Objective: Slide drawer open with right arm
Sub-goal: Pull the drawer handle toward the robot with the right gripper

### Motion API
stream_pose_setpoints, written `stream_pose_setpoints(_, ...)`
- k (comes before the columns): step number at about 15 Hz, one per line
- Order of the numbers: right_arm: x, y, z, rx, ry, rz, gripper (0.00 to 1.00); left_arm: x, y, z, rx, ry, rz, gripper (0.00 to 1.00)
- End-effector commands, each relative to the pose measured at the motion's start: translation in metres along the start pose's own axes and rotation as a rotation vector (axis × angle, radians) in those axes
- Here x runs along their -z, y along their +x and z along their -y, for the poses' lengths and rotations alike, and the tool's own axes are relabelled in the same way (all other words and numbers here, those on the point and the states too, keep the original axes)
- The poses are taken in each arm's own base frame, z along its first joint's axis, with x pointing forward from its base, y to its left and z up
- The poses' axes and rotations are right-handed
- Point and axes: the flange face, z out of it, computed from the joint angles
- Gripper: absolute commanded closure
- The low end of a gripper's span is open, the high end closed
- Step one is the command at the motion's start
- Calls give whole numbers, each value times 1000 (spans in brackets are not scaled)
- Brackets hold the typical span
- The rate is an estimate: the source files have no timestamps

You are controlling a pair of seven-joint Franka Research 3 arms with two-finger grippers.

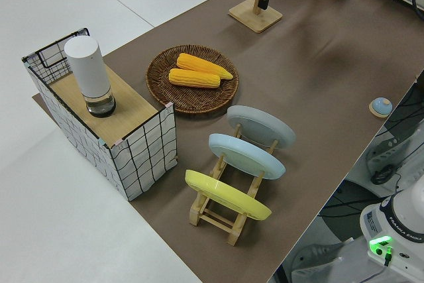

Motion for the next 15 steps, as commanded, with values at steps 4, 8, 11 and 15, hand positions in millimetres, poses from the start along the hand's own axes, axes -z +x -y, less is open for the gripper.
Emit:
stream_pose_setpoints(4, 49, 4, -22, 7, 16, 17, 921, 4, -3, 0, -8, 13, -4, 5)
stream_pose_setpoints(8, 73, -1, -23, 10, 34, 46, 923, 4, -3, 0, -10, 13, -4, 2)
stream_pose_setpoints(11, 96, -7, -26, 10, 54, 70, 925, 4, -3, 1, -7, 13, -4, 5)
stream_pose_setpoints(15, 125, -12, -33, 17, 75, 93, 932, 5, -3, 0, -8, 13, -5, 5)
